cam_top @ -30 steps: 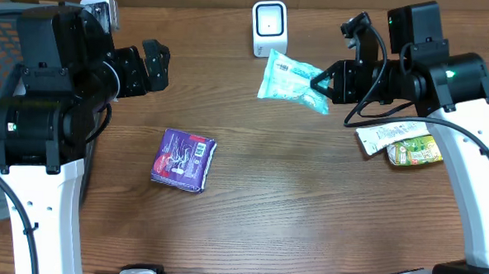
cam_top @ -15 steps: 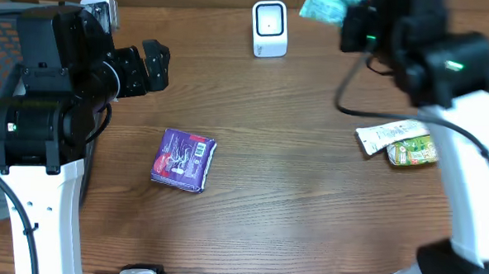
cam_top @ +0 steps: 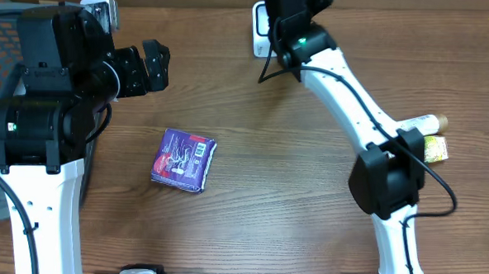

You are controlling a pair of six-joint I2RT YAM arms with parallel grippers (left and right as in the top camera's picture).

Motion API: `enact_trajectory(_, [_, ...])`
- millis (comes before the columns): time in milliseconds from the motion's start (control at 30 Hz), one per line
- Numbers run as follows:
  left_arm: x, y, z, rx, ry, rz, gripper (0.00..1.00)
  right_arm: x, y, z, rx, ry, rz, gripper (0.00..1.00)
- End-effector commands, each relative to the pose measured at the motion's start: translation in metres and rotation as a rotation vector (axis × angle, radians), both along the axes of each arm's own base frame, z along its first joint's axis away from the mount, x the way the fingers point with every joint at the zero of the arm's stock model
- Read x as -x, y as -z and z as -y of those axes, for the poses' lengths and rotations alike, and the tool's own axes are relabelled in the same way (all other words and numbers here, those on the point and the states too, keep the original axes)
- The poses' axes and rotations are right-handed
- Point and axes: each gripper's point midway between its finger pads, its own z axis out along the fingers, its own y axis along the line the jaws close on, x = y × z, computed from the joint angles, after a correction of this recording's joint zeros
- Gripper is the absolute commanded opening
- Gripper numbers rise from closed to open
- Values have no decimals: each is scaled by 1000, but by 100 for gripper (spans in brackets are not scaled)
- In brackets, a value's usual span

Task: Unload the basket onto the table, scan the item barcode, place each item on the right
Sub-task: 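Lift the mint-green packet and hold it to the white scanner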

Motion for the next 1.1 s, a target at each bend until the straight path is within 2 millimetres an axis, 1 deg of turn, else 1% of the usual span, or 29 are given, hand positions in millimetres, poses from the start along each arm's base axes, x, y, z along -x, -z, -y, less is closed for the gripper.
enact_trajectory(0, [-1,-2,1,-12,16,9,100,-10,12,-25,322,-121,-97,4])
enact_trajectory(33, [-1,-2,1,-12,16,9,99,-13,19,-34,352,-164,-108,4])
enact_trajectory(133, [-1,-2,1,-12,16,9,100,-20,34,-49,380,-251,-127,4])
enact_trajectory(267, [-1,-2,1,-12,16,9,100,-25,31,-58,352,-284,-77,4])
enact_trajectory(300, [-1,-2,1,-12,16,9,100,-28,37,-64,350,-319,-79,4])
enact_trajectory(333, [-1,-2,1,-12,16,9,100,-28,39,-65,356,-325,-81,4])
enact_trajectory(433, [-1,-2,1,-12,16,9,100,-32,47,-62,416,-310,-92,4])
enact_trajectory(467, [-1,-2,1,-12,16,9,100,-34,47,-59,432,-294,-90,4])
enact_trajectory(500, [-1,-2,1,-12,16,9,99,-36,52,-56,445,-293,-102,4])
enact_trajectory(633, [-1,-2,1,-12,16,9,99,-39,55,-47,446,-281,-110,4])
enact_trajectory(800, [-1,-2,1,-12,16,9,100,-39,63,-47,450,-290,-133,4])
enact_trajectory(1033, [-1,-2,1,-12,16,9,100,-39,64,-47,448,-294,-136,4])
enact_trajectory(1067, [-1,-2,1,-12,16,9,100,-38,67,-47,453,-297,-149,4])
